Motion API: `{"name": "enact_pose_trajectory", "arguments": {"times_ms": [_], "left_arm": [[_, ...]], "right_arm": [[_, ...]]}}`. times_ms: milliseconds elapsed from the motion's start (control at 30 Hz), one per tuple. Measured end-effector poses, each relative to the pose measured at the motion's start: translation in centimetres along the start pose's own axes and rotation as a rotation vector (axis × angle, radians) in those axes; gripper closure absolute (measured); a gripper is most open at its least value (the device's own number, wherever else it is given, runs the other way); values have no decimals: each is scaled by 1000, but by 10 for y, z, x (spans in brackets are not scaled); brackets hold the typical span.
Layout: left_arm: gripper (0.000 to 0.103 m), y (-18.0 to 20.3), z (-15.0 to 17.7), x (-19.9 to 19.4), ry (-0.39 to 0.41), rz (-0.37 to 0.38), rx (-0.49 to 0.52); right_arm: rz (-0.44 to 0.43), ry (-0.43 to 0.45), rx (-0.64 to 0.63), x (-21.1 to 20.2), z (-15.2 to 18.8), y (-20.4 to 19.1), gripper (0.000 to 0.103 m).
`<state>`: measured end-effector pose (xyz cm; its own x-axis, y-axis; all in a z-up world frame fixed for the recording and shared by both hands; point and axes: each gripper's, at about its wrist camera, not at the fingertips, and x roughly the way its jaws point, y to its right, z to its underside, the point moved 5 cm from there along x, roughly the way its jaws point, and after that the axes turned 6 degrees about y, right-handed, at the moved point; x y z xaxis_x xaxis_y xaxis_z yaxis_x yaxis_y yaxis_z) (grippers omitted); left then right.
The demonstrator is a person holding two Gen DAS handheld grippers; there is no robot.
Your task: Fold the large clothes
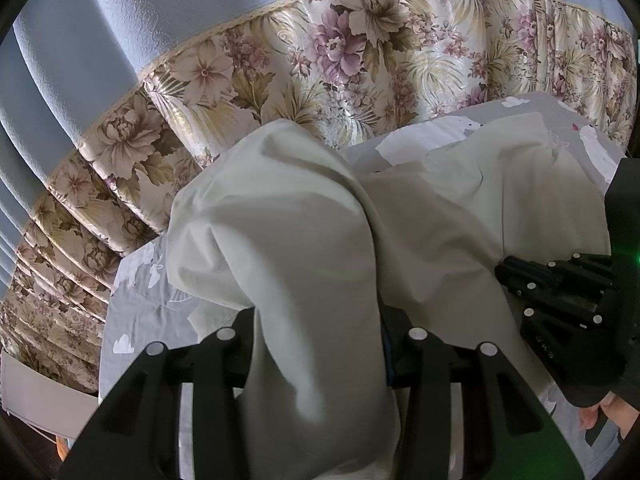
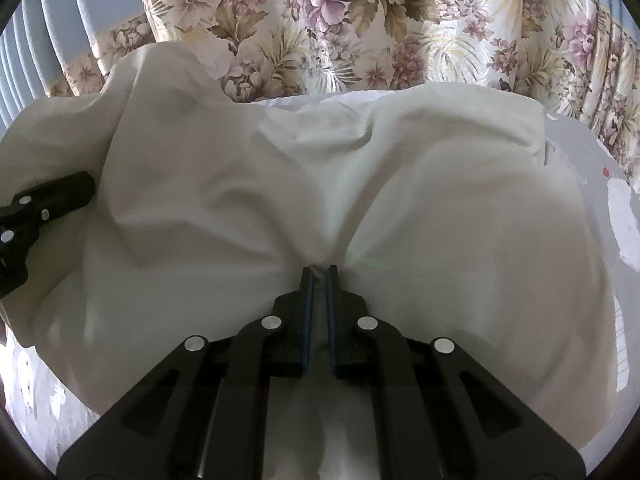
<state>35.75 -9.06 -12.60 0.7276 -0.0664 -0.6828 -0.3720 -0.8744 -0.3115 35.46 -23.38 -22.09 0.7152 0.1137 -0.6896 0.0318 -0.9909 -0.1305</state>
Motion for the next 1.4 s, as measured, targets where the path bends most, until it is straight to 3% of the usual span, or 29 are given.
{"name": "enact_pose_trajectory", "arguments": {"times_ms": [533, 1167, 1400], "left_arm": [[60, 1, 1, -1, 0, 0, 52], [60, 27, -19, -22, 62, -7, 166], [60, 61, -34, -31, 90, 34, 234]], "right_arm": [[115, -46, -301, -1, 4, -13, 101], [66, -28, -234, -2, 6, -8, 102], [-34, -82, -92, -25, 5, 31, 103]]}}
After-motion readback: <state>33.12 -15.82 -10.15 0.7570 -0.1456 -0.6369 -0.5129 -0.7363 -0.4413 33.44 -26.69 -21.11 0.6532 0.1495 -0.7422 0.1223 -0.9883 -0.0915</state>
